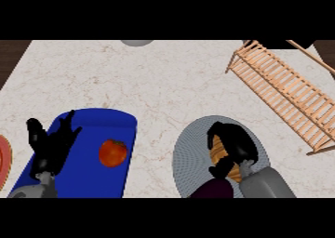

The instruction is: Pick the croissant from the placemat and place it in the tiered shelf

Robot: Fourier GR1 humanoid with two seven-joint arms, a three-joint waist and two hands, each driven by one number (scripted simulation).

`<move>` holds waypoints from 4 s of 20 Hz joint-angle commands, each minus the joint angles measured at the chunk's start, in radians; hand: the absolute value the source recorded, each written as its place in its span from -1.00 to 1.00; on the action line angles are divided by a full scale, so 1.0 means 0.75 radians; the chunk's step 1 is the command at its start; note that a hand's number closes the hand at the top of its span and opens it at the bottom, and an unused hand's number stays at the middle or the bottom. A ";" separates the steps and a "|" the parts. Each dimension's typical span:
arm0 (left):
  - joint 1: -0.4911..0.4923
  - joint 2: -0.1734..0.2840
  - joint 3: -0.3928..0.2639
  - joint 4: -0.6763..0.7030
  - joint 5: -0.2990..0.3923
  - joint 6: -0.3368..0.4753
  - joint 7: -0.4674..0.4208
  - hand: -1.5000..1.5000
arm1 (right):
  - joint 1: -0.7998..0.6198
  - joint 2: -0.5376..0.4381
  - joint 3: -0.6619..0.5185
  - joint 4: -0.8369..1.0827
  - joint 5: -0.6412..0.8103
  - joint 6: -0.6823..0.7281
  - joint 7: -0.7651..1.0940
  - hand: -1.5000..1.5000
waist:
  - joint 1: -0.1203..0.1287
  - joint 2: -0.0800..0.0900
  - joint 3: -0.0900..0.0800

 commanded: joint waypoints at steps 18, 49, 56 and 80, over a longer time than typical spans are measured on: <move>-0.029 -0.023 -0.027 0.039 -0.013 0.012 0.036 0.00 | -0.829 0.190 -0.249 -0.037 0.678 -0.452 1.423 1.00 | 0.024 0.002 0.002; -0.027 0.017 0.009 0.044 0.002 -0.009 0.031 0.00 | -1.366 -0.128 -1.000 -0.019 0.832 0.235 1.049 1.00 | -0.010 0.010 0.009; -0.019 -0.008 -0.004 0.040 -0.016 0.005 0.010 0.00 | -1.236 -0.223 -1.072 0.087 0.780 0.135 0.892 1.00 | -0.003 0.015 0.009; 0.053 0.006 0.027 0.036 -0.006 -0.074 -0.046 0.00 | -1.242 -0.408 -0.965 0.355 0.662 0.041 0.801 1.00 | 0.013 0.015 0.008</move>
